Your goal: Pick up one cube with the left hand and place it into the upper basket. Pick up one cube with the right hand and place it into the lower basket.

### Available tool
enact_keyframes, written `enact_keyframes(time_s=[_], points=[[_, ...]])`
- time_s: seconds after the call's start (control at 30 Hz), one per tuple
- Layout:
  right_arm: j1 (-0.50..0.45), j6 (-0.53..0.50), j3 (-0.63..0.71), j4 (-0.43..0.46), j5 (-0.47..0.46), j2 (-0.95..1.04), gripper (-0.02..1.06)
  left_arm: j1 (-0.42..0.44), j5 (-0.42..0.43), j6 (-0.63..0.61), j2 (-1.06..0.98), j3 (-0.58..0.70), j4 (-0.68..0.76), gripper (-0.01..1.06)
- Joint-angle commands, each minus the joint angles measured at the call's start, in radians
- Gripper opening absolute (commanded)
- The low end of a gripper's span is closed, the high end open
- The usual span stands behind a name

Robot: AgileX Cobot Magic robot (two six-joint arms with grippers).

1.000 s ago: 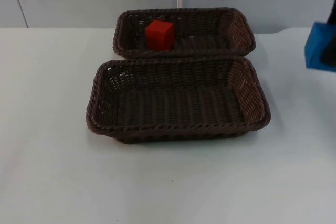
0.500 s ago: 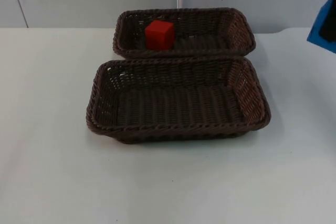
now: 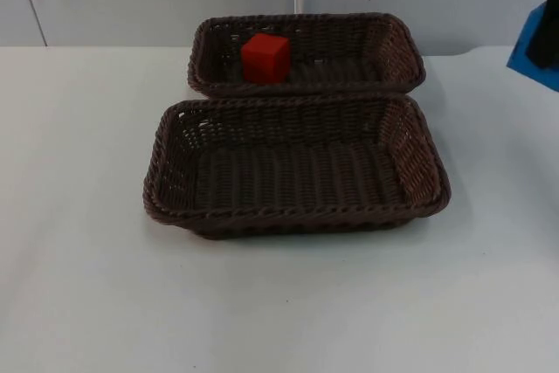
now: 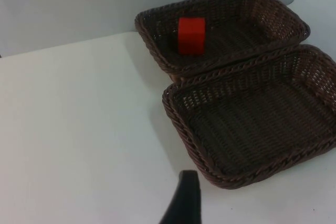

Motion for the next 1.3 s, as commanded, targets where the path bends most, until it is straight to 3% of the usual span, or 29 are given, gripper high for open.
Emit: enact_keyframes(time_s=[0.0,0.33,0.57,0.97,1.27], points=[[0.034,0.005,-0.005,0.002,0.000,-0.012,0.00,-0.003,-0.001,-0.001,-0.004,0.003,-0.005,0.73],[0.243,0.017,-0.005,-0.023,-0.166,0.082,0.00,-0.003,-0.001,-0.001,-0.004,0.003,-0.005,0.73],[0.330,0.038,-0.005,-0.023,-0.274,0.233,0.00,-0.003,-0.001,-0.001,-0.004,0.003,-0.003,0.73],[0.367,0.162,-0.005,-0.012,-0.545,0.353,0.00,-0.003,-0.001,-0.001,-0.004,0.003,-0.001,0.73],[0.367,0.169,-0.005,-0.012,-0.616,0.425,0.00,-0.003,-0.001,-0.001,-0.004,0.003,-0.001,0.73]])
